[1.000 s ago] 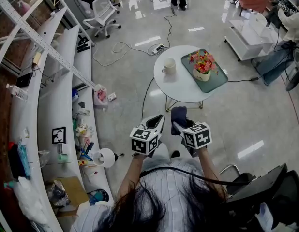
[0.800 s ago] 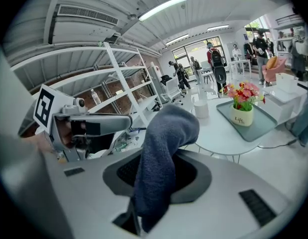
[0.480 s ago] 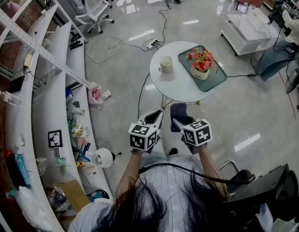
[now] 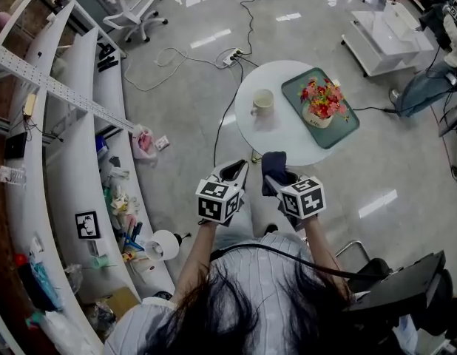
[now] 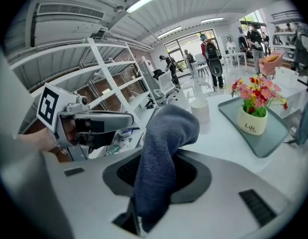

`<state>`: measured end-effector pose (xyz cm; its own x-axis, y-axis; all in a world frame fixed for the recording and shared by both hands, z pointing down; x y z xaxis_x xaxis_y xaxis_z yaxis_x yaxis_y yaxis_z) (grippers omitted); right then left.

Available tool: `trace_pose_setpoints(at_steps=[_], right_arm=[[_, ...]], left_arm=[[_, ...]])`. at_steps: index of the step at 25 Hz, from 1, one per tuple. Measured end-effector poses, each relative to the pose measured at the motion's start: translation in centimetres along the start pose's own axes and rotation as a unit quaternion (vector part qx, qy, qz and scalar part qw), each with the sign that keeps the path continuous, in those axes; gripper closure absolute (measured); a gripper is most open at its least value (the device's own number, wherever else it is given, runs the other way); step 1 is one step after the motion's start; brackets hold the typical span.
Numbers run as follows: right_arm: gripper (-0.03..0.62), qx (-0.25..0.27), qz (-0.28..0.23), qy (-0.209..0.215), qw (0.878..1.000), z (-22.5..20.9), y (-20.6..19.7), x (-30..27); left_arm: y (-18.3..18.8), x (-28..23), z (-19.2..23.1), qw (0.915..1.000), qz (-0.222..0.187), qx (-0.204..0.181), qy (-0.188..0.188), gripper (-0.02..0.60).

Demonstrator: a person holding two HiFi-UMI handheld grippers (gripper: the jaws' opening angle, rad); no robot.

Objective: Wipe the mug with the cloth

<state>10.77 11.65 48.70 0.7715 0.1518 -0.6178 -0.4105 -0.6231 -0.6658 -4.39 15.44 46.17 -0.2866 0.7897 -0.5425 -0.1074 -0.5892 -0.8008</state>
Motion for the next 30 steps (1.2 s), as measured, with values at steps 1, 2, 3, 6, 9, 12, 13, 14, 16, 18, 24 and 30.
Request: trace_pose_setpoints(at_steps=[1,2,3,6,9,12,13,14,16,18,24,30], right_arm=[[0.47,-0.002,0.002,-0.002,1.0,-0.1,0.6,-0.6],[0.47,-0.003,0.004,-0.004,1.0,-0.3,1.2,-1.2],[0.47,-0.004,0.006,-0.007,1.0,-0.4,1.7,-1.8],[0.47,-0.009,0.013,-0.013,1.0,-0.7,3.0,-3.6],[0.47,-0.014,0.018,-0.019,1.0,-1.0,4.3,-5.2],[0.47,-0.02,0.021,-0.026,0.999,-1.5,5.7,-6.5],[0.47,-0.022,0.022,-0.029,0.999,-1.6,6.2,-7.0],[0.47,-0.024,0.023,-0.032,0.999,-1.7,6.6,-7.4],[0.47,-0.028,0.024,-0.038,0.999,-2.0,7.4,-8.1],[0.47,-0.032,0.026,-0.043,0.998,-2.2,8.0,-8.8],[0.47,-0.053,0.029,-0.06,0.996,-2.7,9.2,-10.8],[0.47,-0.075,0.02,-0.075,0.994,-3.1,10.0,-12.2]], left_arm=[[0.4,-0.4,0.7,1.0,0.001,0.001,-0.002,0.547],[0.8,-0.7,1.5,1.0,0.003,0.001,-0.005,0.546],[1.2,-1.0,2.2,1.0,0.004,0.001,-0.009,0.548],[1.7,-1.8,4.5,0.9998,0.011,0.003,-0.016,0.548],[2.4,-2.8,6.7,0.9996,0.018,0.005,-0.02,0.548],[3.6,-3.7,8.5,0.9993,0.02,0.005,-0.03,0.548],[4.0,-4.0,9.0,0.9992,0.021,0.004,-0.034,0.548],[4.3,-4.3,9.5,0.9991,0.021,0.003,-0.038,0.548],[4.9,-4.9,10.5,0.9987,0.024,0.0,-0.045,0.546],[5.4,-5.5,11.4,0.9983,0.026,-0.002,-0.052,0.548],[6.7,-7.0,13.9,0.9966,0.03,-0.005,-0.076,0.548],[7.8,-8.2,15.4,0.9945,0.034,-0.016,-0.098,0.548]])
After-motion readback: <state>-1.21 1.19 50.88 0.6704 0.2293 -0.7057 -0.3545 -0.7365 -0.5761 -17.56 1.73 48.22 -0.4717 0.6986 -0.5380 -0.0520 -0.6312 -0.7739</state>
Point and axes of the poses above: the fingertips, and each gripper's own axes: x backward along the fingers, z to its left, y out of its top, the point moved 7 cm from there along x, backward along the fingers, and after that the axes turned 2 degrees about y, right-handed, at the moved point
